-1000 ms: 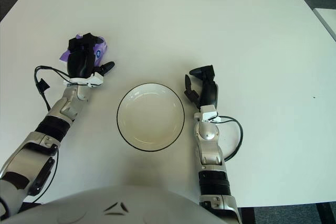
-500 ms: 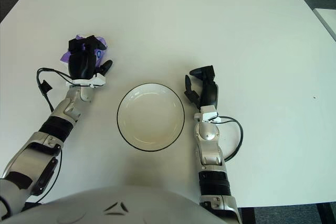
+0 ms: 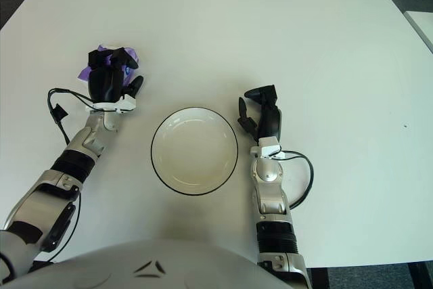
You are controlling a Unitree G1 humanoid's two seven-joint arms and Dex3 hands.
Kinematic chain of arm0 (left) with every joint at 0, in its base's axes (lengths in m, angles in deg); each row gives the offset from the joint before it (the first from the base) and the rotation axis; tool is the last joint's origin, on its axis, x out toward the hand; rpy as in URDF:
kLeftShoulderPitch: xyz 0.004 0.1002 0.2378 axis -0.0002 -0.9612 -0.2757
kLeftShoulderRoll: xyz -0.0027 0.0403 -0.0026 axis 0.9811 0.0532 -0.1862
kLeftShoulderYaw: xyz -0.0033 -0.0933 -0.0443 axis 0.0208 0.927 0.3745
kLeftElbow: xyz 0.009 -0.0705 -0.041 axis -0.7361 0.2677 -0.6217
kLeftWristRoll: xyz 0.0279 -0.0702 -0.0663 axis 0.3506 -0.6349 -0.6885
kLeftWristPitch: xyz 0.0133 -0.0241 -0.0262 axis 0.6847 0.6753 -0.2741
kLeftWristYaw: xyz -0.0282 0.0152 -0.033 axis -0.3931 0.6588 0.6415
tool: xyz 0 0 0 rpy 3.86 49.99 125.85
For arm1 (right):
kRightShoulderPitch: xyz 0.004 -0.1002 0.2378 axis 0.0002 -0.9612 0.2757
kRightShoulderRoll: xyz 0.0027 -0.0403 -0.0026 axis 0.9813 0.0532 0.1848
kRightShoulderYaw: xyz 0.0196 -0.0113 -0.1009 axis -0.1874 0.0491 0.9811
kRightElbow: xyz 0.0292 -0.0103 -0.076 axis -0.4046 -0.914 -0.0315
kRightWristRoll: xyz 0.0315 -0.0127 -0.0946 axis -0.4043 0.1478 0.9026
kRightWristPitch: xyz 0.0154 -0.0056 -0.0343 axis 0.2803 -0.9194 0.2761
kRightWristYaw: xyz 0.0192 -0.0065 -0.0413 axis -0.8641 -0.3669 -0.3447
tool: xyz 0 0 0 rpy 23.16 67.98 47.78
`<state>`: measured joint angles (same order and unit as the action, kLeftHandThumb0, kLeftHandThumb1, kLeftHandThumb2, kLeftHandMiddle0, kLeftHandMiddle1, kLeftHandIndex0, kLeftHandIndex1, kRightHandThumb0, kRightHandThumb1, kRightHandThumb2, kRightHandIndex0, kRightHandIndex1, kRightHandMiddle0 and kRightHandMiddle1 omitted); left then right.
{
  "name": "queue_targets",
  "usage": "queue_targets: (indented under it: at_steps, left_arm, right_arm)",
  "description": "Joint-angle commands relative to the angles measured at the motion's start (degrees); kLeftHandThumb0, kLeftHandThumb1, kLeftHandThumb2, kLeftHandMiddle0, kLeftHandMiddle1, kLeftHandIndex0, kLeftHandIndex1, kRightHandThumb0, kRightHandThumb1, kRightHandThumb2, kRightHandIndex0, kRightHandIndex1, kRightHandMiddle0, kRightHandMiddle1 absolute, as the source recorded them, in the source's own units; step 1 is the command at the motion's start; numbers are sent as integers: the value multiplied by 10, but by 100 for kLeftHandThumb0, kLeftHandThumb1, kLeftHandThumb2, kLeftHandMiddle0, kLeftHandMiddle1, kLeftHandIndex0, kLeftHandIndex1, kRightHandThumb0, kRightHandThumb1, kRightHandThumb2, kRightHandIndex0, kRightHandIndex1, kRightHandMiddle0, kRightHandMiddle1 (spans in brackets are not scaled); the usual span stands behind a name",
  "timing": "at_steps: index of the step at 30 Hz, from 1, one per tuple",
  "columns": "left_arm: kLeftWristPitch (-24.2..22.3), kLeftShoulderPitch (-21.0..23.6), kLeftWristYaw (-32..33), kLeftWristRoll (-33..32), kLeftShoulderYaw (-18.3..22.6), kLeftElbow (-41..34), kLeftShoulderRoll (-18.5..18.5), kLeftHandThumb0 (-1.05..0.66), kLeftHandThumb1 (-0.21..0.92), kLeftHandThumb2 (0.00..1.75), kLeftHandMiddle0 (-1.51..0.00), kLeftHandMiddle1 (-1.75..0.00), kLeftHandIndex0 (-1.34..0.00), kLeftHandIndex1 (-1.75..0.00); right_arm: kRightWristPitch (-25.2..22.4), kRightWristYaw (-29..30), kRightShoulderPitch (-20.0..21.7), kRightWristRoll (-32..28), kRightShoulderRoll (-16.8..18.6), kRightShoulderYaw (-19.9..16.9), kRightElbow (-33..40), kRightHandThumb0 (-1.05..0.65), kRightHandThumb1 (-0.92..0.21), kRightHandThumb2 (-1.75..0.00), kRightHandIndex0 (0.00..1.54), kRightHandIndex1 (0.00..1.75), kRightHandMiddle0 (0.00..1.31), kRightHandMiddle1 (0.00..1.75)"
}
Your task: Put the tissue paper into the plate.
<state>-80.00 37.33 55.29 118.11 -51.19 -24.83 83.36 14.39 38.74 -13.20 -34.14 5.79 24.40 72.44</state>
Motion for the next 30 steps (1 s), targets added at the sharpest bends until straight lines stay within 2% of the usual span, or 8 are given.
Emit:
queue_targets:
  at_steps: [1, 4, 11, 21, 30]
  left_arm:
    - [-7, -84, -44, -22, -23, 75, -34, -44, 22, 112, -105, -175, -68, -175]
    - [22, -75, -41, -33, -15, 97, -36, -33, 21, 120, -111, -175, -81, -175]
    - [110, -60, -31, -82, 21, 160, -53, -15, 22, 136, -124, -175, -98, -175]
    - [232, -42, -56, -160, 71, 235, -75, -7, 23, 144, -131, -175, -109, -175]
    - [294, -30, -92, -213, 99, 272, -85, -7, 24, 146, -134, -175, -113, -175]
  right_arm:
    - [-35, -4, -39, -11, 3, -3, -28, -36, -85, -63, 54, 115, 23, 175]
    - [-33, -4, -37, -12, 3, -4, -31, -36, -85, -63, 53, 115, 23, 175]
    - [-22, -6, -34, -14, 0, -6, -39, -36, -85, -63, 53, 115, 23, 175]
    - [-13, -3, -31, -13, -1, -8, -48, -36, -85, -63, 53, 115, 23, 175]
    - [-2, -3, -32, -16, 0, -10, -51, -35, -85, -63, 53, 115, 23, 175]
